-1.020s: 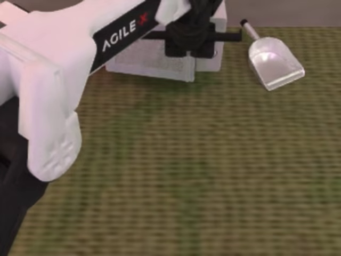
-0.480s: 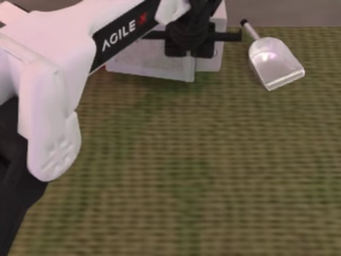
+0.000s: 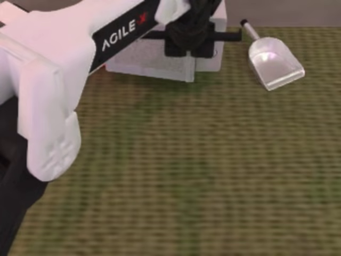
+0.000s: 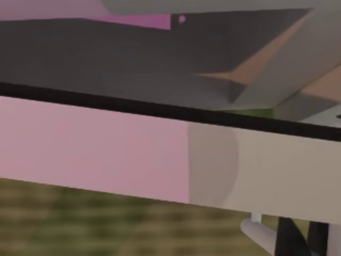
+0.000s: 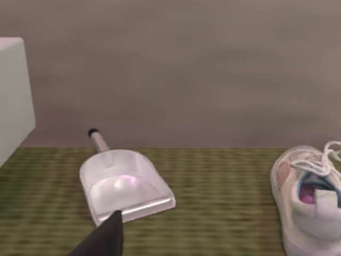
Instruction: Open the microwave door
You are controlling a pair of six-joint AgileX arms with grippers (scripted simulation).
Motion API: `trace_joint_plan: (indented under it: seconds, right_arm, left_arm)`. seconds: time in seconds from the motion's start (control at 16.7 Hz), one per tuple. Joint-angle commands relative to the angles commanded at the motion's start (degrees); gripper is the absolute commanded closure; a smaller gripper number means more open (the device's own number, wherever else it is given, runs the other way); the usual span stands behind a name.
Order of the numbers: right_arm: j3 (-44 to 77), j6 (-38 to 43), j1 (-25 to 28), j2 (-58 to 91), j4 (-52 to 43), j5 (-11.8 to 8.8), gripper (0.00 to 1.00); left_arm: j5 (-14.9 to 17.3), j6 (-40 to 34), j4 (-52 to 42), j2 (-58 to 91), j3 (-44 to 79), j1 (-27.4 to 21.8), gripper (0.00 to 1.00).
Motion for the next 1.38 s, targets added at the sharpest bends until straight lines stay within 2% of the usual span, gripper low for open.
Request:
trace_joint_plan:
  seconds: [0.42,0.84,1.38]
  right_arm:
    - [0.0,0.0,0.0,0.0,0.0,0.0,0.0]
    - [0.0,0.0,0.0,0.0,0.0,0.0,0.0]
    - [0.0,0.0,0.0,0.0,0.0,0.0,0.0]
  left_arm:
    - [0.27,0.41,0.76,-0.42,-1.05,-0.4,1.0]
    - [2.65,5.62,7.15,-7.53,-13.34,0.46,1.0]
    - [2.75,5.77,7.34,-7.74,-13.65,0.49,1.0]
